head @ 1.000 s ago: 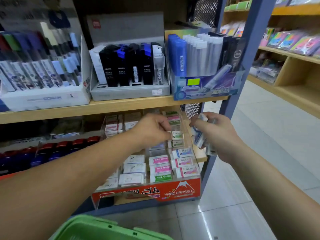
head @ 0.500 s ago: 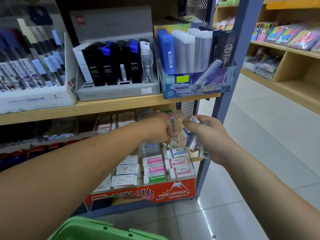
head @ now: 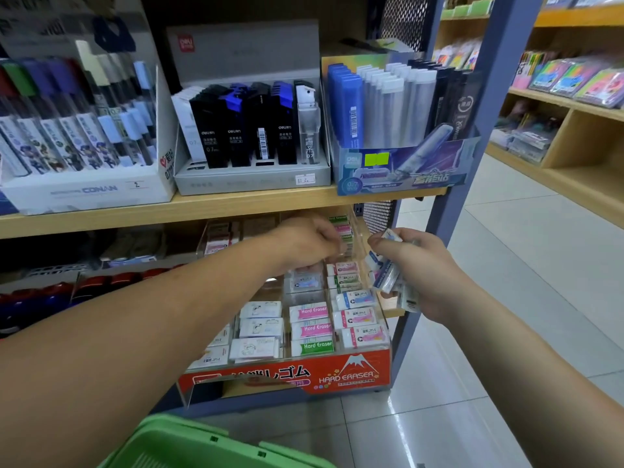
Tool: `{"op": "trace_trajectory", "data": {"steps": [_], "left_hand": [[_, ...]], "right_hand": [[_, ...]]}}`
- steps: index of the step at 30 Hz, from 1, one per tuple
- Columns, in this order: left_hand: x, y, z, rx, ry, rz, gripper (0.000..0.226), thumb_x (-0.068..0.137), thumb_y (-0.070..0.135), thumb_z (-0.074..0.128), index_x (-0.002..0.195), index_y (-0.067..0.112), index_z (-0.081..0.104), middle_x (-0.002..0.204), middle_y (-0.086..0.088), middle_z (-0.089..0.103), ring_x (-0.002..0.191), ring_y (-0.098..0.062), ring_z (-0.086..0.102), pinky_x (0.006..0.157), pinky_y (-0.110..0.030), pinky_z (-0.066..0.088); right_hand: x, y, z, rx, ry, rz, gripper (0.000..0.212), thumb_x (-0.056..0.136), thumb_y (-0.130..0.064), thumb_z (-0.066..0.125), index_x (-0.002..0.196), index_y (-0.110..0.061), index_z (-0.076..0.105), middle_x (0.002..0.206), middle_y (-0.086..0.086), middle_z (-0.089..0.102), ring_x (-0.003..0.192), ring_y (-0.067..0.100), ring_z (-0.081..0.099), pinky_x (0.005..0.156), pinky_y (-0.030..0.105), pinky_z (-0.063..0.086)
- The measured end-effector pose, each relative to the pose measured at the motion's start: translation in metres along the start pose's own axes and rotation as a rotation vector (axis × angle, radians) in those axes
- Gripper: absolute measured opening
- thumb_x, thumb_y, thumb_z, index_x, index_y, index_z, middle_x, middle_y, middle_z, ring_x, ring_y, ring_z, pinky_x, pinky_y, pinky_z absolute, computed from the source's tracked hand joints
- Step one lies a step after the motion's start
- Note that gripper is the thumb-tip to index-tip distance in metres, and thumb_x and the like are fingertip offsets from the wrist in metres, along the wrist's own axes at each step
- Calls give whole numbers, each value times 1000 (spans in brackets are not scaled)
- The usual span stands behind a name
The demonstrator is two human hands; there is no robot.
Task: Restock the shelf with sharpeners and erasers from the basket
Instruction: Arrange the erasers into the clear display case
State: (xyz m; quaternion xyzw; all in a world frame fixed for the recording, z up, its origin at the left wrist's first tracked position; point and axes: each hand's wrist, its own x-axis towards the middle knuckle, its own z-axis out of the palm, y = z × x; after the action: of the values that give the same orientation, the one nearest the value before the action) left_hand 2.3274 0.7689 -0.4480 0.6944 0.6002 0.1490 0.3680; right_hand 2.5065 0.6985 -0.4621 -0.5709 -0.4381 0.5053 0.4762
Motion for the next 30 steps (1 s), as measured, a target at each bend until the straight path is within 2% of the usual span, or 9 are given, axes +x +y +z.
{"op": "trace_trajectory", "data": {"steps": [2,4,6,10,17,22,27,28,30], "left_hand": [[-9,-1,-6,-417,-114,-60,21,104,26,58,123,23,65,98,-4,77,66,-9,64,56,-26,52],[-17,-5,-11,-806,-270,-88,32,104,10,43,133,11,57,109,-17,75,81,-19,68,71,-34,57],[-24,-12,-13,-911,-304,-79,41,100,-5,39,135,6,57,116,-21,74,97,-24,73,88,-40,59],[-32,-20,-9,-970,-278,-15,45,99,-15,42,137,4,55,126,-19,71,117,-28,70,103,-40,55],[-45,-19,0,-1050,-199,139,38,102,-10,42,130,5,62,130,-13,70,123,-25,66,104,-35,53],[-71,-35,-21,-832,-115,190,36,98,-12,50,124,5,69,120,-12,75,113,-26,72,94,-33,59],[-98,-60,-38,-545,114,160,20,97,17,68,115,20,76,100,-7,78,88,-18,73,79,-29,62],[-102,-66,-41,-549,132,128,18,98,21,66,113,21,77,95,-7,78,81,-17,70,73,-28,60],[-108,-77,-43,-575,111,86,20,103,23,60,114,19,76,90,-7,76,76,-15,65,67,-25,56]], "right_hand": [[-1,-1,1,1,-11,5,13,98,-15,67,106,-6,71,93,21,78,86,45,76,73,54,60],[-1,-1,3,-6,-36,14,11,98,-15,67,107,-8,70,96,21,78,87,43,77,77,63,60],[-2,-1,5,-11,-65,25,10,98,-15,69,106,-9,70,98,22,78,87,42,77,79,67,58],[0,-1,10,-37,-105,19,16,92,-13,78,105,-9,71,96,17,79,89,37,78,84,64,61],[-3,-4,19,-13,-246,31,28,85,1,80,112,-1,73,104,22,77,94,38,77,77,44,64],[1,-14,32,72,-259,103,29,81,1,80,109,-7,75,105,28,75,87,39,72,82,57,55],[1,-16,47,115,-234,98,26,86,-9,81,111,-11,75,98,20,78,76,31,74,54,33,56],[1,-16,48,112,-245,92,28,86,-9,81,112,-11,74,98,19,79,77,31,75,56,35,58],[1,-16,53,85,-293,85,25,85,-7,81,109,-10,74,101,19,78,85,33,76,76,48,61]]}}
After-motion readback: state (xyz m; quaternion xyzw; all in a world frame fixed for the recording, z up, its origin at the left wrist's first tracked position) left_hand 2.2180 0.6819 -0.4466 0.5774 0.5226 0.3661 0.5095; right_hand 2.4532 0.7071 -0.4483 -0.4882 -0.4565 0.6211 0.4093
